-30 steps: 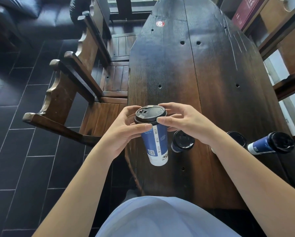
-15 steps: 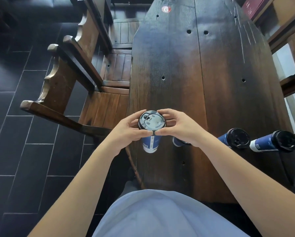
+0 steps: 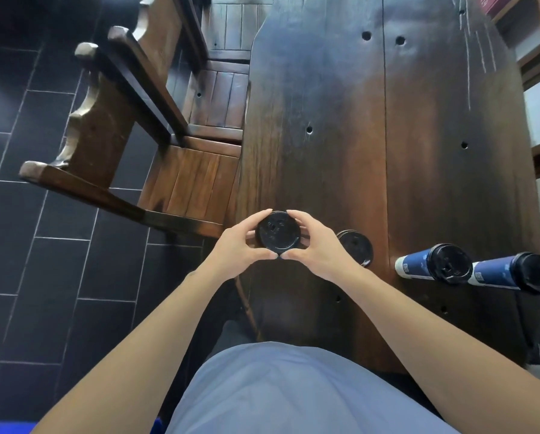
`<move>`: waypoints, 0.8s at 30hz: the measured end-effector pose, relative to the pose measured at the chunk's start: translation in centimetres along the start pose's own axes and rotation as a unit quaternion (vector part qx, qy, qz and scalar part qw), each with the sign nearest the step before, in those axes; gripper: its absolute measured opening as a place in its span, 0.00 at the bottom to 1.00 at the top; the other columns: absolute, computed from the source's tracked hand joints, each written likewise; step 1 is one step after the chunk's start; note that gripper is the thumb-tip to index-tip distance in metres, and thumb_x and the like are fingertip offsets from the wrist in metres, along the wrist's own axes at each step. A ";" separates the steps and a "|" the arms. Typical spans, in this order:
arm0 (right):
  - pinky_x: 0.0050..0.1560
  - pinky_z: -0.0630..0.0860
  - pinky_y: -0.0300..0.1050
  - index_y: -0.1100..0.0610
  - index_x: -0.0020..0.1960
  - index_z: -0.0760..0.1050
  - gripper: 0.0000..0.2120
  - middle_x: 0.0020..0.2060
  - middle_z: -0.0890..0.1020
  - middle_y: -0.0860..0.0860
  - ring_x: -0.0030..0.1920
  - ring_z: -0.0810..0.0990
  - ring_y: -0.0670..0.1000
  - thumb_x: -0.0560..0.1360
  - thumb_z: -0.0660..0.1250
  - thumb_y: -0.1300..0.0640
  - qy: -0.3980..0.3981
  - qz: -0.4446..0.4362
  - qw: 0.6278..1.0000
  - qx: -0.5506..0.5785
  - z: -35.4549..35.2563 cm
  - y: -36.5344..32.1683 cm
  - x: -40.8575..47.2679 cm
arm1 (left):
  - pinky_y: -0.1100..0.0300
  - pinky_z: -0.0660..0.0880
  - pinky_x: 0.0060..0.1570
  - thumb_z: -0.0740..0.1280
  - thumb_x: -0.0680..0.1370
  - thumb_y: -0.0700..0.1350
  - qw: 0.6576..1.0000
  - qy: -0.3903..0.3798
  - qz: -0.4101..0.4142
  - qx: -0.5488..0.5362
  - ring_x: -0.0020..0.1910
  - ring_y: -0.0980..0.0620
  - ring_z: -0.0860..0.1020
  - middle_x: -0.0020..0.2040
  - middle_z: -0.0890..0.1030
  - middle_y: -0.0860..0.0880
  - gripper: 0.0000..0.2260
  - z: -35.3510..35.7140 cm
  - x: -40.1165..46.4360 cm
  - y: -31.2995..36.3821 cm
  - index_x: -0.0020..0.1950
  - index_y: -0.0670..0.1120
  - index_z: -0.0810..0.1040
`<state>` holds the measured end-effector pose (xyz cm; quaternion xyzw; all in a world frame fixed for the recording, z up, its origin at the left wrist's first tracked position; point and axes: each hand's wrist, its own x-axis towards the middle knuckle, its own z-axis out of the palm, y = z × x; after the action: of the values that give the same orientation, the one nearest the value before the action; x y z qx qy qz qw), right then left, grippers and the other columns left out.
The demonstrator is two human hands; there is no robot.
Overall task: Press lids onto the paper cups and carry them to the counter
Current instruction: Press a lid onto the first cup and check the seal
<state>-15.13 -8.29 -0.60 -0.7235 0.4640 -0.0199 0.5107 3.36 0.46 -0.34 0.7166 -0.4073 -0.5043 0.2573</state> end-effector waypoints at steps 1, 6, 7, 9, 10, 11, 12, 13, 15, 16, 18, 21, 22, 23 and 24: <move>0.70 0.74 0.44 0.46 0.74 0.67 0.38 0.68 0.76 0.43 0.67 0.75 0.45 0.70 0.80 0.59 -0.002 0.001 1.000 -0.006 0.3 0.2 0.2 | 0.47 0.74 0.72 0.80 0.74 0.42 1.000 -0.002 0.000 -0.002 0.72 0.50 0.75 0.73 0.77 0.55 0.37 0.0 0.2 -0.4 0.78 0.57 0.69; 0.71 0.73 0.46 0.43 0.73 0.66 0.38 0.67 0.75 0.42 0.68 0.74 0.45 0.70 0.80 0.59 -0.011 0.003 1.000 -0.028 1.1 0.8 0.8 | 0.47 0.72 0.74 0.80 0.74 0.40 1.000 -0.015 -0.004 -0.007 0.73 0.50 0.75 0.74 0.75 0.55 0.40 0.3 0.5 -1.8 0.80 0.59 0.66; 0.71 0.73 0.47 0.43 0.73 0.66 0.38 0.67 0.75 0.41 0.68 0.74 0.45 0.69 0.80 0.59 -0.013 0.002 0.999 -0.029 1.2 0.9 0.9 | 0.47 0.72 0.74 0.80 0.74 0.40 1.000 -0.017 -0.004 -0.004 0.73 0.50 0.75 0.75 0.75 0.55 0.40 0.3 0.6 -2.0 0.80 0.59 0.66; 0.72 0.72 0.48 0.43 0.72 0.67 0.37 0.66 0.75 0.40 0.68 0.74 0.45 0.69 0.80 0.58 -0.017 0.003 0.999 -0.030 1.5 1.1 1.0 | 0.47 0.72 0.74 0.79 0.74 0.40 1.000 -0.020 -0.003 0.001 0.73 0.50 0.74 0.75 0.75 0.55 0.40 0.4 0.7 -2.3 0.80 0.58 0.66; 0.72 0.72 0.49 0.43 0.72 0.66 0.37 0.67 0.75 0.41 0.68 0.73 0.45 0.69 0.80 0.58 -0.018 0.005 0.999 -0.030 1.6 1.2 1.1 | 0.46 0.72 0.75 0.79 0.74 0.40 1.000 -0.022 -0.003 0.004 0.74 0.50 0.74 0.75 0.75 0.55 0.40 0.4 0.8 -2.4 0.80 0.58 0.66; 0.72 0.72 0.49 0.44 0.72 0.66 0.37 0.67 0.75 0.41 0.68 0.73 0.45 0.69 0.80 0.58 -0.019 0.007 0.999 -0.029 1.7 1.3 1.2 | 0.46 0.72 0.74 0.79 0.74 0.40 1.000 -0.022 -0.003 0.008 0.74 0.50 0.73 0.75 0.74 0.55 0.39 0.3 0.9 -2.4 0.80 0.58 0.66; 0.72 0.72 0.49 0.44 0.72 0.66 0.37 0.67 0.75 0.41 0.68 0.73 0.45 0.69 0.80 0.58 -0.020 0.008 0.999 -0.027 1.8 1.3 1.2 | 0.46 0.72 0.74 0.79 0.74 0.40 1.000 -0.024 -0.003 0.011 0.74 0.50 0.73 0.76 0.74 0.55 0.39 0.3 0.9 -2.5 0.80 0.58 0.66; 0.72 0.72 0.49 0.44 0.72 0.66 0.37 0.66 0.74 0.40 0.68 0.73 0.45 0.69 0.80 0.58 -0.020 0.008 0.999 -0.026 1.8 1.4 1.2 | 0.46 0.72 0.74 0.79 0.74 0.40 1.000 -0.026 -0.004 0.015 0.74 0.50 0.73 0.76 0.74 0.55 0.39 0.3 1.0 -2.5 0.80 0.58 0.66; 0.71 0.72 0.49 0.44 0.72 0.66 0.37 0.63 0.74 0.37 0.67 0.73 0.45 0.69 0.80 0.59 -0.020 0.003 0.999 -0.026 1.8 1.3 1.1 | 0.46 0.72 0.74 0.79 0.74 0.39 0.999 -0.030 -0.005 0.017 0.74 0.51 0.73 0.75 0.75 0.55 0.39 0.3 1.2 -2.5 0.80 0.57 0.67; 0.71 0.73 0.48 0.45 0.72 0.67 0.36 0.62 0.73 0.36 0.66 0.73 0.45 0.69 0.80 0.59 -0.019 -0.002 0.999 -0.026 1.8 1.3 1.1 | 0.46 0.72 0.74 0.79 0.73 0.38 0.999 -0.033 -0.007 0.014 0.73 0.51 0.74 0.75 0.75 0.54 0.39 0.3 1.3 -2.5 0.79 0.57 0.67; 0.70 0.73 0.47 0.46 0.72 0.68 0.36 0.59 0.72 0.34 0.65 0.74 0.45 0.69 0.79 0.60 -0.019 -0.008 0.999 -0.024 1.8 1.3 1.0 | 0.46 0.73 0.73 0.79 0.73 0.38 0.999 -0.037 -0.010 0.005 0.73 0.51 0.74 0.74 0.76 0.54 0.39 0.3 1.5 -2.6 0.79 0.56 0.68; 0.70 0.72 0.47 0.46 0.72 0.68 0.36 0.59 0.71 0.35 0.65 0.73 0.45 0.70 0.79 0.60 -0.017 -0.007 1.000 -0.022 1.7 1.3 1.0 | 0.47 0.73 0.73 0.79 0.73 0.37 0.999 -0.040 -0.013 0.003 0.73 0.50 0.75 0.74 0.76 0.54 0.38 0.4 1.7 -2.7 0.79 0.55 0.69; 0.70 0.72 0.46 0.46 0.72 0.68 0.36 0.59 0.71 0.35 0.65 0.73 0.45 0.70 0.79 0.60 -0.017 -0.008 1.000 -0.021 1.7 1.4 1.0 | 0.47 0.73 0.73 0.79 0.73 0.37 0.999 -0.041 -0.012 0.004 0.72 0.50 0.75 0.73 0.77 0.54 0.38 0.4 1.7 -2.7 0.79 0.55 0.69; 0.70 0.72 0.46 0.47 0.72 0.68 0.36 0.59 0.72 0.35 0.65 0.73 0.45 0.70 0.79 0.60 -0.018 -0.008 1.000 -0.020 1.7 1.4 1.0 | 0.47 0.73 0.73 0.79 0.73 0.37 0.999 -0.041 -0.012 0.005 0.72 0.50 0.75 0.73 0.77 0.54 0.38 0.4 1.7 -2.7 0.79 0.54 0.69; 0.70 0.72 0.46 0.47 0.72 0.67 0.36 0.60 0.72 0.35 0.65 0.73 0.45 0.70 0.79 0.60 -0.020 -0.009 1.000 -0.020 1.8 1.5 1.0 | 0.47 0.73 0.73 0.79 0.73 0.37 0.999 -0.041 -0.012 0.007 0.72 0.50 0.75 0.72 0.77 0.54 0.37 0.4 1.8 -2.8 0.78 0.54 0.69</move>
<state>-14.64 -7.75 -3.02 -0.7380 0.4479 -0.0009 0.5046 4.18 0.48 -3.56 0.7017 -0.4124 -0.5339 0.2292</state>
